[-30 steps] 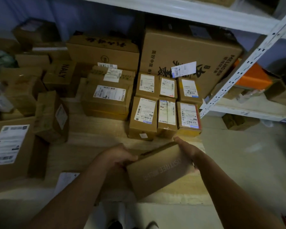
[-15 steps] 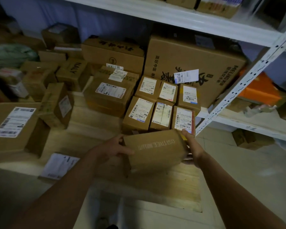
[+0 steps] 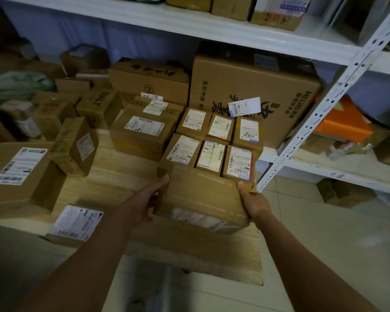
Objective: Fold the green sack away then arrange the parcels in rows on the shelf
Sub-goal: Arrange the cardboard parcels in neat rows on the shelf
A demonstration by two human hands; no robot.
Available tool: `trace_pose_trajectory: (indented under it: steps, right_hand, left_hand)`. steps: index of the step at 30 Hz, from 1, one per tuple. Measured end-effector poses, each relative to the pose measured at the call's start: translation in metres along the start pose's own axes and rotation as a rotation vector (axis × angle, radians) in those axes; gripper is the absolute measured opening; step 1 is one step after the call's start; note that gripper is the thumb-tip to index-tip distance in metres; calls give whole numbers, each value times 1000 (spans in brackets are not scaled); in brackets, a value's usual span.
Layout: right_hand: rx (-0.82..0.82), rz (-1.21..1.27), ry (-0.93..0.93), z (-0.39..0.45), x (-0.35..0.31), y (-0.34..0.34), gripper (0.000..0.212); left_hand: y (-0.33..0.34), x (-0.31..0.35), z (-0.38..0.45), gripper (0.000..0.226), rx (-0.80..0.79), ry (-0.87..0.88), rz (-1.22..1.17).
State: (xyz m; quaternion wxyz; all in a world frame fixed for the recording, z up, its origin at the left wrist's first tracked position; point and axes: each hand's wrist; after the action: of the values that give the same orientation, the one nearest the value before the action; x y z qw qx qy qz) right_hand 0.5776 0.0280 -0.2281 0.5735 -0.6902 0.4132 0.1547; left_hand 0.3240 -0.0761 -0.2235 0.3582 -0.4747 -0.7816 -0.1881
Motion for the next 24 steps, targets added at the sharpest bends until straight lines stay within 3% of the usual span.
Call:
trace_pose_trajectory:
  steps: [3, 7, 11, 14, 17, 20, 24]
  right_hand:
    - [-71, -44, 57, 3, 6, -4, 72]
    - [-148, 292, 173, 5, 14, -18, 49]
    - [-215, 320, 152, 8, 21, -25, 28]
    - [-149, 269, 143, 13, 28, -22, 24]
    - [-24, 179, 133, 22, 37, -18, 15]
    - [17, 116, 127, 31, 43, -14, 27]
    - [80, 55, 71, 42, 46, -12, 31]
  left_hand:
    - [11, 5, -5, 79, -56, -58, -25]
    - [27, 8, -11, 66, -19, -153, 66]
    - [34, -6, -6, 96, 69, -210, 208]
    - [43, -19, 5, 99, 30, -206, 125]
    - [60, -24, 12, 73, -70, -151, 73]
    - [78, -27, 17, 38, -7, -81, 171]
    - [94, -32, 26, 30, 58, -1, 186]
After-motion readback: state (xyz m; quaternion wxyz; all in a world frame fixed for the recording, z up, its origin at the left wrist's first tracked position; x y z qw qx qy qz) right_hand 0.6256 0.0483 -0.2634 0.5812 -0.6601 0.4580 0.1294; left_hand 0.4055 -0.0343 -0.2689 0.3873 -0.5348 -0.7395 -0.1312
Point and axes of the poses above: each hand's wrist, its own z-axis towards the middle knuckle, its own y-axis out of the palm, x = y × z, and after that the axes turned 15 degrees about x, right-handed
